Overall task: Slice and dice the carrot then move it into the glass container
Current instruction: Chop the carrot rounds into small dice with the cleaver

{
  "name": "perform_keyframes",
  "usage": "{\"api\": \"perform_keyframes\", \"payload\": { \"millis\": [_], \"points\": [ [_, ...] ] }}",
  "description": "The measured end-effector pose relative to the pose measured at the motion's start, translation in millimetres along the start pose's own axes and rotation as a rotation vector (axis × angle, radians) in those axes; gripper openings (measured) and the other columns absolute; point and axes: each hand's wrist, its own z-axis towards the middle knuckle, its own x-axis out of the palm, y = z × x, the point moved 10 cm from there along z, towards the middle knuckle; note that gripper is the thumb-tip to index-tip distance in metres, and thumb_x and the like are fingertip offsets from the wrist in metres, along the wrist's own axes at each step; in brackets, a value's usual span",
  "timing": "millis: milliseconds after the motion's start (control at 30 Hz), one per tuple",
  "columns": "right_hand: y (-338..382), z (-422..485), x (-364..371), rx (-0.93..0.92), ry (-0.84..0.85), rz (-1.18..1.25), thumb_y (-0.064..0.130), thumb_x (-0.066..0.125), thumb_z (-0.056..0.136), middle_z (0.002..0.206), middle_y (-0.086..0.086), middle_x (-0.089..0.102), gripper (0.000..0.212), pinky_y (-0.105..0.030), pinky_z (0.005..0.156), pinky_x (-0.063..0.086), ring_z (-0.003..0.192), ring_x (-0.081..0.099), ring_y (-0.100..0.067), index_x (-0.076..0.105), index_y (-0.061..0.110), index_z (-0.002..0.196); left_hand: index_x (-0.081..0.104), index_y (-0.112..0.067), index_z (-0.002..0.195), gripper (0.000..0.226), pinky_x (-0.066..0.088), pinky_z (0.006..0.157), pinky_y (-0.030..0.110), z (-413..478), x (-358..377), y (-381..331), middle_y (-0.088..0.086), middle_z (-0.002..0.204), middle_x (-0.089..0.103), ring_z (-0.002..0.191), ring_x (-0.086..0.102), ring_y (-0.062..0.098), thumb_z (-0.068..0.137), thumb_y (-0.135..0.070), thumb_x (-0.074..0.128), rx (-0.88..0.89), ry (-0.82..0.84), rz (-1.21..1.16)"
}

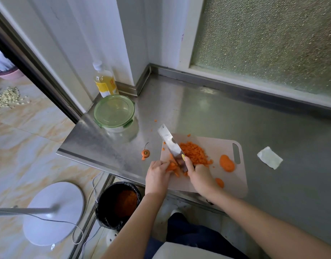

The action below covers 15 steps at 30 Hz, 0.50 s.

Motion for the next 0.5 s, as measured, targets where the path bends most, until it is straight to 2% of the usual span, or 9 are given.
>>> {"api": "perform_keyframes", "payload": {
  "millis": [100,200,400,500],
  "points": [
    [4.2,-3.9,-4.0,-0.026,0.030,0.026,0.056,0.028,0.096,0.055,-0.005,0.048,0.066,-0.030,0.059,0.037,0.060,0.048,-0.026,0.043,0.010,0.051,0.074,-0.013,0.088,0.011,0.041,0.074,0.028,0.3,0.7,1.1,0.005,0.089,0.063,0.091,0.049,0.023,0.079,-0.013,0.068,-0.027,0.041,-0.048],
    [6.0,-9.4,-8.0,-0.027,0.040,0.008,0.055,0.030,0.097,0.051,-0.001,0.039,0.064,-0.024,0.050,0.029,0.052,0.038,-0.019,0.035,0.013,0.048,0.075,-0.016,0.091,0.013,0.036,0.074,0.023,-0.8,-1.8,3.3,0.003,0.092,0.064,0.093,0.048,0.020,0.080,-0.014,0.068,-0.036,0.044,-0.099],
    [9.6,-22.1,-3.9,-0.029,0.117,-0.021,0.053,0.031,0.098,0.051,-0.001,0.039,0.062,-0.030,0.060,0.036,0.049,0.038,-0.016,0.035,0.014,0.049,0.074,-0.010,0.093,0.017,0.033,0.074,0.017,-3.5,-4.0,6.2,0.006,0.094,0.068,0.093,0.053,0.025,0.080,-0.004,0.066,-0.033,0.009,-0.083],
    [9.5,-28.4,0.3,-0.015,0.192,-0.016,0.056,0.030,0.096,0.060,0.000,0.043,0.052,-0.022,0.054,0.035,0.056,0.041,-0.014,0.039,0.019,0.060,0.074,-0.009,0.089,0.012,0.037,0.072,0.021,-3.2,-3.6,3.4,0.007,0.089,0.066,0.090,0.054,0.025,0.081,-0.005,0.065,-0.016,0.007,-0.055]
  ]
}}
